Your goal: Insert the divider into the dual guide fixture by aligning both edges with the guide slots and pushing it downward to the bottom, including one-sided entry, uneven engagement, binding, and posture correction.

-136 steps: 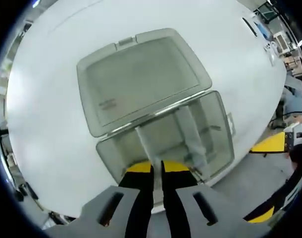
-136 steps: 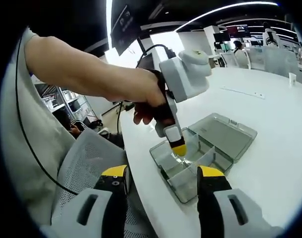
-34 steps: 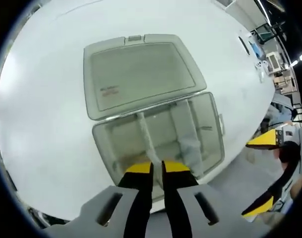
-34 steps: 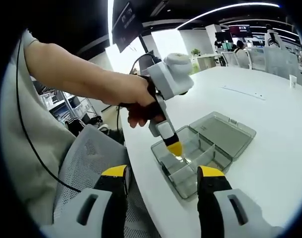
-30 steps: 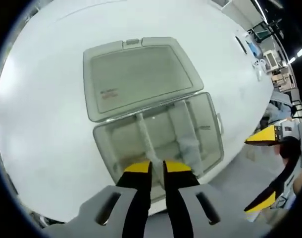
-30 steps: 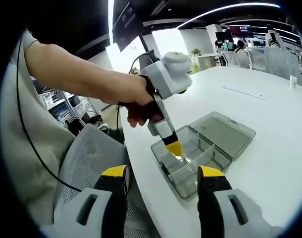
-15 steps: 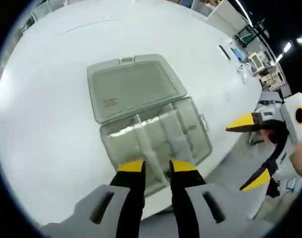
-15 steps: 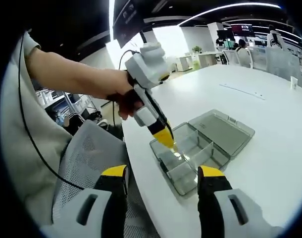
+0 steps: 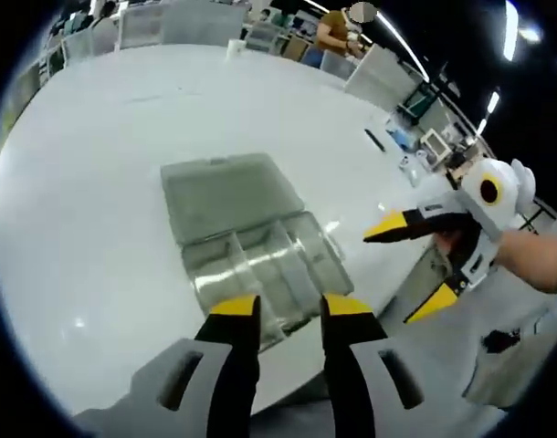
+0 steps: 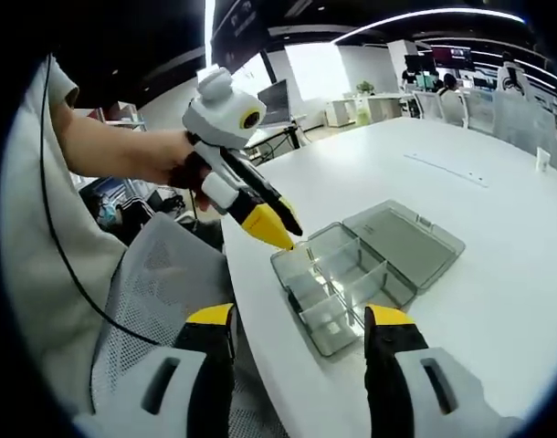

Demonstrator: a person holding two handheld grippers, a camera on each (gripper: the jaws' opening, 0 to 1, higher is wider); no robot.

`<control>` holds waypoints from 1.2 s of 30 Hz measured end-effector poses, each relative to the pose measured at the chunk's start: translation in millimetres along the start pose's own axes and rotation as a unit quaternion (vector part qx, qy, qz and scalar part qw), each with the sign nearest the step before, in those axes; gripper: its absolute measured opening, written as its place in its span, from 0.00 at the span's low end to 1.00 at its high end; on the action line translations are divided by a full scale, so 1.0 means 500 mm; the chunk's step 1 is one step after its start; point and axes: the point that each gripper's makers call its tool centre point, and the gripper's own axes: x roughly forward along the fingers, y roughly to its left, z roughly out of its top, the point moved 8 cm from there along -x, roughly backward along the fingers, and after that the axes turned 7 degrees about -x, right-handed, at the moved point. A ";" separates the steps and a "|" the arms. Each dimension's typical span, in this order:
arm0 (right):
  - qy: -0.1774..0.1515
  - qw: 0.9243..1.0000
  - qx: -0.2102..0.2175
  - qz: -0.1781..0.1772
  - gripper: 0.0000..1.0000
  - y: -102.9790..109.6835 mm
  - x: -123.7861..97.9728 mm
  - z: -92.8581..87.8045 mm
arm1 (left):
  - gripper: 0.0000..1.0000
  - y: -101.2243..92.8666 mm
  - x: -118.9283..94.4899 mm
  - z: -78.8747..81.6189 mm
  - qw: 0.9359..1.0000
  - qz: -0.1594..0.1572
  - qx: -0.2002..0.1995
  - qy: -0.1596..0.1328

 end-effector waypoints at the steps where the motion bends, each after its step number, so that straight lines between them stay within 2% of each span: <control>1: 0.001 1.000 -0.001 -0.001 0.54 0.000 -0.001 0.000 | 0.24 -0.001 -0.003 -0.002 1.000 -0.002 0.006 -0.005; 5: 0.005 1.000 -0.004 -0.009 0.54 -0.003 -0.005 0.001 | 0.26 -0.001 -0.010 -0.005 1.000 -0.015 0.006 -0.019; 12: 0.014 1.000 -0.013 -0.022 0.54 -0.010 -0.019 -0.004 | 0.28 -0.003 -0.017 -0.005 0.997 -0.037 0.036 -0.058; 19: 0.016 0.999 -0.012 -0.041 0.54 -0.024 -0.038 -0.012 | 0.29 -0.004 -0.025 -0.005 0.994 -0.050 0.057 -0.079; 27: 0.022 0.998 -0.011 -0.061 0.53 -0.040 -0.064 -0.025 | 0.33 -0.005 -0.033 -0.009 0.990 -0.056 0.093 -0.095; 36: 0.041 0.995 -0.009 -0.086 0.52 -0.071 -0.108 -0.062 | 0.37 -0.017 -0.039 -0.026 0.984 -0.068 0.122 -0.110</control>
